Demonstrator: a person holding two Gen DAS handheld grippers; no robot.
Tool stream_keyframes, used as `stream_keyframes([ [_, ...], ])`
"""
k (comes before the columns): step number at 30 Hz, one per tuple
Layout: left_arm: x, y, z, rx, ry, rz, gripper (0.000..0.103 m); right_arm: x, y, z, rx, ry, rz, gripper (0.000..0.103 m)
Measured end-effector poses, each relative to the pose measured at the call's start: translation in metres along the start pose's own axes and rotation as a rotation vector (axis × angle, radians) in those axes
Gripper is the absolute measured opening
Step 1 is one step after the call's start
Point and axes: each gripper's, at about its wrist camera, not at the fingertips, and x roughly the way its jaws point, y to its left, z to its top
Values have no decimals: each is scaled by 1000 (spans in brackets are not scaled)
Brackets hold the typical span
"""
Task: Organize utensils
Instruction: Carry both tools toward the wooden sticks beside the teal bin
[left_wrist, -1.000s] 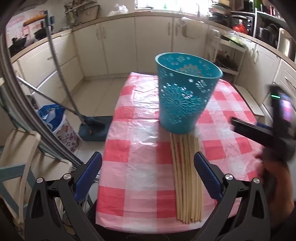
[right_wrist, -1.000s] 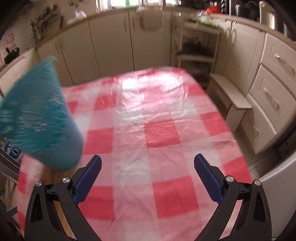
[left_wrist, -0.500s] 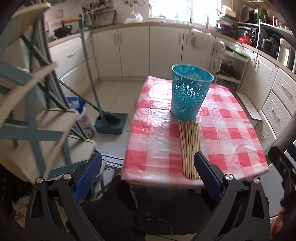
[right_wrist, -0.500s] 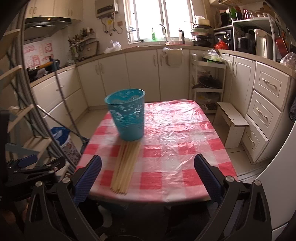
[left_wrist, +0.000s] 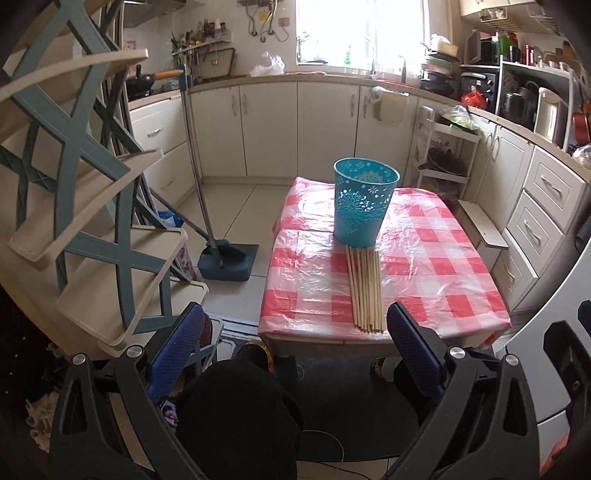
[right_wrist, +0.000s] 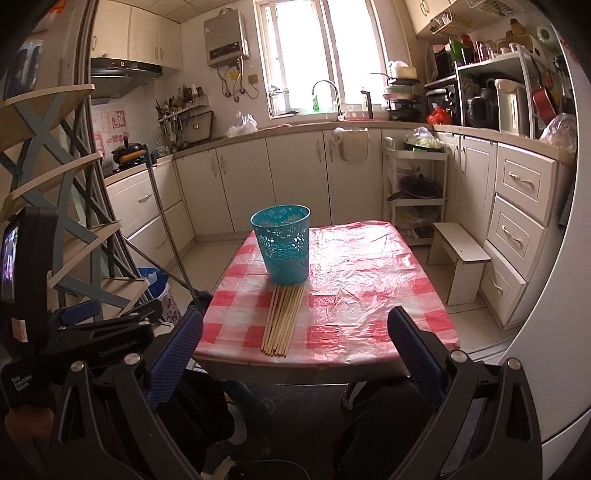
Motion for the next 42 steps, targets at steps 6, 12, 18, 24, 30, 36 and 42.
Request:
stream_keyframes([
  [6,-15,1,1,2,-15,-10,95,-14,1,-4,-13,-24,13,96],
  [12,-27,1,3,7,-32,-6,95,-24,4,-2,-8,-47,13,96],
  [18,-36,1,5,8,-51,-9,95,-35,7,3,-21,-71,12,96],
  [24,-42,3,4,6,-63,-10,95,-39,7,6,-16,-77,14,96],
  [30,-44,4,4,4,-66,-11,95,-40,7,6,-17,-79,14,96],
  [36,-44,4,4,3,-66,-10,95,-41,8,6,-19,-82,15,96],
  [42,-44,5,4,2,-66,-9,95,-43,8,5,-18,-77,14,96],
])
